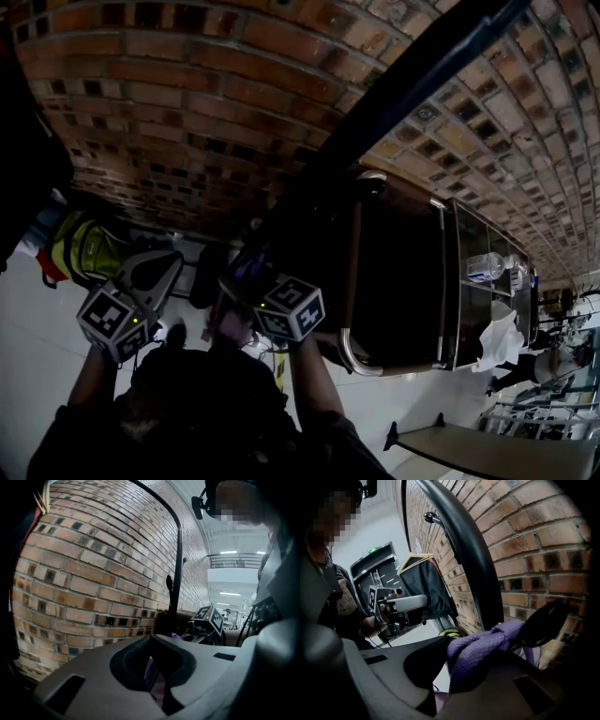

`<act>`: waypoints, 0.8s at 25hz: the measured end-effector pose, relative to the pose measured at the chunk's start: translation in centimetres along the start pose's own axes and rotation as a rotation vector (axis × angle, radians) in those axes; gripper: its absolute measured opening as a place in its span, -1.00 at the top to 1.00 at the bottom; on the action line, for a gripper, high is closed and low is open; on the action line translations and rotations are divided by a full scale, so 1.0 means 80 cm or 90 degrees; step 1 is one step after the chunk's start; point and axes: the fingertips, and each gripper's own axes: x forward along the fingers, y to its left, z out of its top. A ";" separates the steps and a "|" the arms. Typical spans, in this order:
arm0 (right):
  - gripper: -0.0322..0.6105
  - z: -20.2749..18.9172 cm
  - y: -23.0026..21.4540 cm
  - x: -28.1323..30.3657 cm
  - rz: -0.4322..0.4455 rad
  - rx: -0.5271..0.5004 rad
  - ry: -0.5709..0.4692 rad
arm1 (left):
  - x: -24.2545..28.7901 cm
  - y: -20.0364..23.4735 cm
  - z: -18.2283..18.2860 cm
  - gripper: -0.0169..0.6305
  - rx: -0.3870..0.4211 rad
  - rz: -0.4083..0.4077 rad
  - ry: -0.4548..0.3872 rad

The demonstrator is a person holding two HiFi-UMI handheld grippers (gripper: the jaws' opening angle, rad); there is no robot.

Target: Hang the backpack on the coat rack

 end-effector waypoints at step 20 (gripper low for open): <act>0.47 -0.024 -0.026 -0.035 -0.192 0.052 -0.122 | -0.034 -0.023 -0.005 0.84 0.019 -0.041 0.007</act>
